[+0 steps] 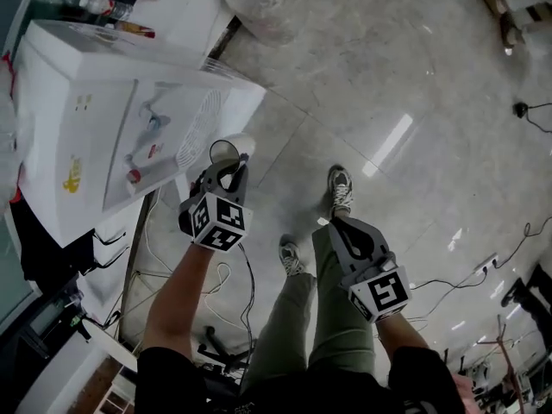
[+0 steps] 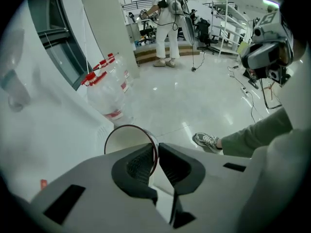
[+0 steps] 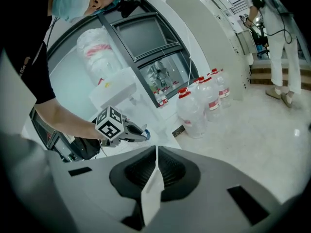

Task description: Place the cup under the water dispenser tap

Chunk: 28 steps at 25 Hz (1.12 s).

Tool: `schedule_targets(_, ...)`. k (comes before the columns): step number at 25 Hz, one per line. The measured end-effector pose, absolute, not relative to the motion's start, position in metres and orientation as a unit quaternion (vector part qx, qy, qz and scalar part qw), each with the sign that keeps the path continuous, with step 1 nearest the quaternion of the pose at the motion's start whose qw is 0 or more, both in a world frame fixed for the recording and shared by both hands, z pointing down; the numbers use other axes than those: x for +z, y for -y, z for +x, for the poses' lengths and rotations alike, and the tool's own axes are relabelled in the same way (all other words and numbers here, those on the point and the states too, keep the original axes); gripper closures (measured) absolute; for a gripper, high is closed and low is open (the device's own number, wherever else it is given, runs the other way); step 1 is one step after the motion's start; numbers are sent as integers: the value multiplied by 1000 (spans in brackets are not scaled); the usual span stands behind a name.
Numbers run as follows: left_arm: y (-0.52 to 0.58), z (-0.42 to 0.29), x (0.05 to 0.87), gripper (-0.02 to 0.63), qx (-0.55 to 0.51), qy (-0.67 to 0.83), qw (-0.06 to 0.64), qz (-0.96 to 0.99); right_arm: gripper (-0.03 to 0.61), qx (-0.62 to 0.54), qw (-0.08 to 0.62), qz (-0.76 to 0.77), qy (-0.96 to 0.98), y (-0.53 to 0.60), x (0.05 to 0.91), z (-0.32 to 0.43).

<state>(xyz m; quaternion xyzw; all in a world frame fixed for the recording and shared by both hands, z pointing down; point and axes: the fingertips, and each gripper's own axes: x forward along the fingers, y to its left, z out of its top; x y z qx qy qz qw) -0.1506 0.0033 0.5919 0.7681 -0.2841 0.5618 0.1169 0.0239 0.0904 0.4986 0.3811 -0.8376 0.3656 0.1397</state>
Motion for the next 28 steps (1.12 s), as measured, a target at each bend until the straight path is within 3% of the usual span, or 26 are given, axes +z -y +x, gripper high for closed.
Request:
schedule_targets(9,33,-185,541,565,577,319,100,745,533,371,131,389,833,-92,475,27)
schedule_targets(22,72,-205,564,565,610,344,102,707,534,379,184,380,823,-65,478,47)
schedule_targets(28,84,-212,566,565,633,335,103,691,532,376,168,380,829,-55,474,40)
